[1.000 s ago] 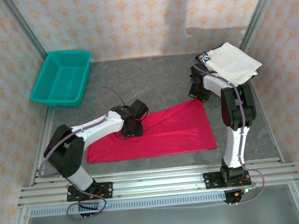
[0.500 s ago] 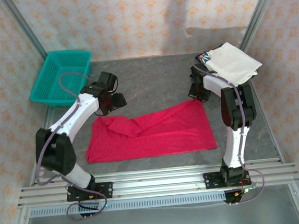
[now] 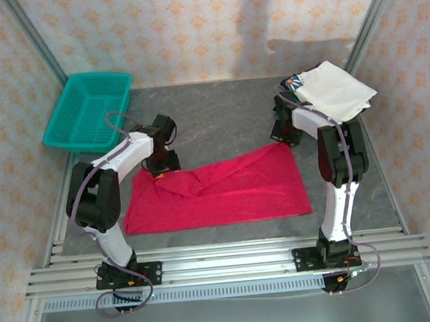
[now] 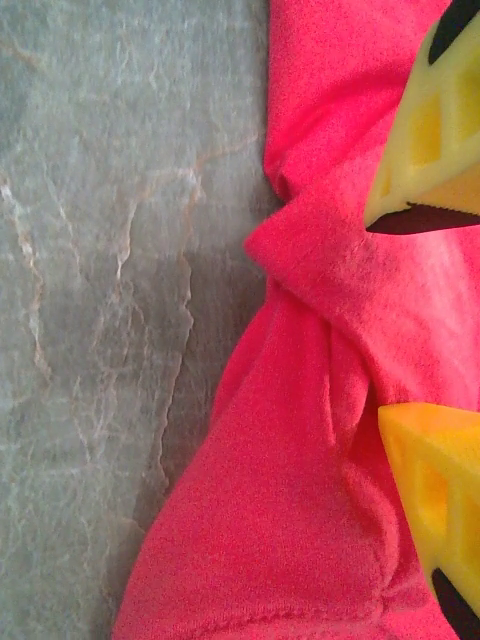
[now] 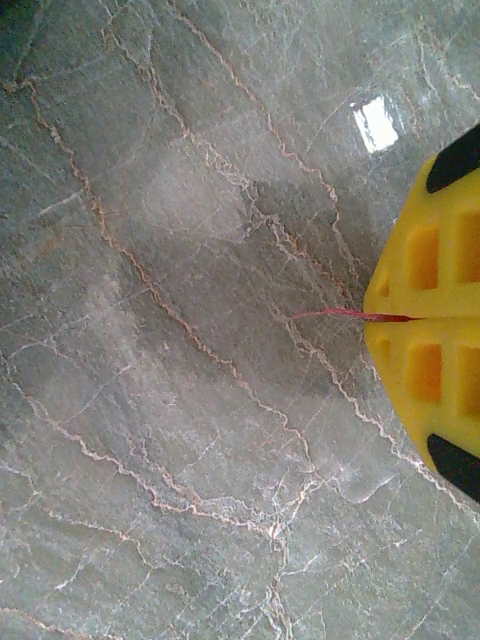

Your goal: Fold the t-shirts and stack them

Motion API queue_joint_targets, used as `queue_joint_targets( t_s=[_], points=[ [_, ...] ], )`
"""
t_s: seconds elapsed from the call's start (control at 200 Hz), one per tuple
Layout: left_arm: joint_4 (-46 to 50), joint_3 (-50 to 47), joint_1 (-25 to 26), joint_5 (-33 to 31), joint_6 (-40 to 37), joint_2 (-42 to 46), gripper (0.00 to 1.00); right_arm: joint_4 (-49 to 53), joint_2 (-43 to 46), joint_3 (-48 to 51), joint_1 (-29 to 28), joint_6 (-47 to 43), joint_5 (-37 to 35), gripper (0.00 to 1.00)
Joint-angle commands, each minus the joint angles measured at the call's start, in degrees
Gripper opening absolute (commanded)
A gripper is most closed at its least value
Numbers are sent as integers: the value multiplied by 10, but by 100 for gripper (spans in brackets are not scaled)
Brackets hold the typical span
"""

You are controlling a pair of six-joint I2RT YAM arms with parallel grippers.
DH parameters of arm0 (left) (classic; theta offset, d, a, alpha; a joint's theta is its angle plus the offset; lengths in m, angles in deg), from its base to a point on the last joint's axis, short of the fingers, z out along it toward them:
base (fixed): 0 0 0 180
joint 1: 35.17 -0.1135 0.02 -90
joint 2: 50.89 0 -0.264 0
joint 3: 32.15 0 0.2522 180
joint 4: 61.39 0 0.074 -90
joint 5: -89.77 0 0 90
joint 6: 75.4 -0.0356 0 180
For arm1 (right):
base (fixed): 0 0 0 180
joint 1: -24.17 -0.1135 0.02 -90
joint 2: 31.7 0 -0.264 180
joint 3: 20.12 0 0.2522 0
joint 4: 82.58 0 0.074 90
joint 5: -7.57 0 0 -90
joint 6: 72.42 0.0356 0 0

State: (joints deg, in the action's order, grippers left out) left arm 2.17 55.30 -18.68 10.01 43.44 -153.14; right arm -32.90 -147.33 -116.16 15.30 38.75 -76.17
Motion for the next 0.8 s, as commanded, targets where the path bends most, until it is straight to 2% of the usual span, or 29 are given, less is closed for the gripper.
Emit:
queue_joint_targets(
  t_s=[0.0, 0.185, 0.37, 0.495, 0.796],
  points=[
    [-17, -1, -9, -34, -4, 3, 48, 6, 19, 0, -4, -5, -3, 0],
    [-24, 13, -13, -57, -17, -17, 47, 7, 24, 4, -4, -7, -1, 0],
    [-44, 19, -14, -36, -28, -34, 47, 6, 24, 6, -4, -7, 1, 0],
    [-80, 2, -13, 16, -36, -25, 46, 5, 22, 4, -4, -4, 2, 0],
    [-82, -37, -13, 77, -80, 20, 41, 8, 21, 1, -4, -4, 1, 0]
  ],
)
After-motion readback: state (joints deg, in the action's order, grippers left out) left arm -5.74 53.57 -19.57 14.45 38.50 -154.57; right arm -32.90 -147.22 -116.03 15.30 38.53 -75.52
